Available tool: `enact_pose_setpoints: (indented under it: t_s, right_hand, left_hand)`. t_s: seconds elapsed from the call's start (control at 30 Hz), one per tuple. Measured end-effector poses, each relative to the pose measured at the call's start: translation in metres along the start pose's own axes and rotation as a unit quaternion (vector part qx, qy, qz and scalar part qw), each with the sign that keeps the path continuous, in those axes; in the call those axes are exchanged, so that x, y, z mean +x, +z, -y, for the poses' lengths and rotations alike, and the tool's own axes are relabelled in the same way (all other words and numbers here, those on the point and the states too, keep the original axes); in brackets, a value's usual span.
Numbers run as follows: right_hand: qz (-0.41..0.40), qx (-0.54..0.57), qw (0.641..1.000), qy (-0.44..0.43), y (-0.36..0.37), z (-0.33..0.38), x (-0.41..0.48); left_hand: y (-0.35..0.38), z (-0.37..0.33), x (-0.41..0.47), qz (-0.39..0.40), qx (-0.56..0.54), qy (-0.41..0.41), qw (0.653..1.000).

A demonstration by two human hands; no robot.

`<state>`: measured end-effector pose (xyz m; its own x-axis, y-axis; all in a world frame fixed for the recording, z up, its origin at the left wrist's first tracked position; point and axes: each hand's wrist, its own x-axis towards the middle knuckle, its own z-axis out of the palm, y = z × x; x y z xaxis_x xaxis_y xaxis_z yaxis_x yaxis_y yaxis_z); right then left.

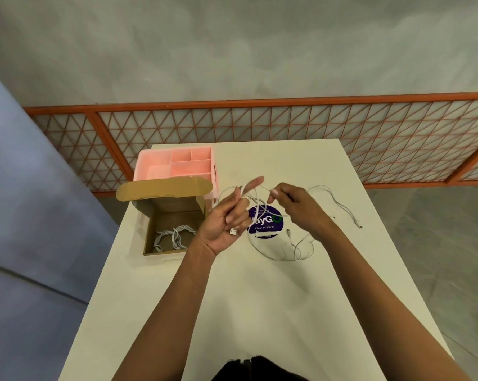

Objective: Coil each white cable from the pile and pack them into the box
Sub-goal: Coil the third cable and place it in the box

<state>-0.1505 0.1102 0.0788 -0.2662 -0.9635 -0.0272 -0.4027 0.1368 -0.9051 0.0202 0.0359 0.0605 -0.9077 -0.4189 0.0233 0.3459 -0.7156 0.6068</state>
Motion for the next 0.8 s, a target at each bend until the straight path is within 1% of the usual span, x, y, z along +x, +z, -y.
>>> enact_pose_setpoints:
  t_s: [0.1, 0.23, 0.3, 0.37, 0.43, 0.53, 0.63, 0.73, 0.8]
  right_hand:
    - [0.063, -0.072, 0.995, -0.006, 0.008, -0.006, -0.006]
    - [0.155, -0.139, 0.978, 0.011, 0.016, 0.004, -0.012]
    - [0.196, -0.158, 0.967, 0.023, 0.017, 0.010, -0.013]
    - [0.228, -0.193, 0.954, 0.017, 0.015, 0.016, -0.014]
    - [0.253, -0.216, 0.943, 0.007, 0.013, 0.022, -0.015]
    - [0.246, -0.217, 0.944, -0.018, 0.009, 0.030, -0.018]
    - [0.198, -0.210, 0.956, -0.048, 0.002, 0.037, -0.015]
    - [0.151, -0.204, 0.965, -0.065, -0.007, 0.041, -0.009]
    - [0.131, -0.195, 0.970, -0.071, -0.013, 0.042, -0.008]
  left_hand:
    - [-0.003, -0.006, 0.002, -0.020, 0.041, 0.037, 0.998]
    - [-0.001, -0.007, 0.005, -0.095, 0.140, 0.072, 0.983]
    - [-0.002, -0.006, 0.006, -0.112, 0.141, 0.091, 0.979]
    - [-0.005, -0.005, 0.008, -0.124, 0.130, 0.092, 0.979]
    - [-0.009, -0.005, 0.009, -0.150, 0.144, 0.087, 0.974]
    - [-0.012, -0.003, 0.008, -0.189, 0.217, 0.063, 0.956]
    - [-0.018, 0.003, 0.006, -0.208, 0.314, 0.001, 0.926]
    - [-0.017, 0.009, 0.004, -0.177, 0.376, -0.062, 0.907]
    - [-0.010, 0.010, 0.003, -0.153, 0.392, -0.084, 0.903]
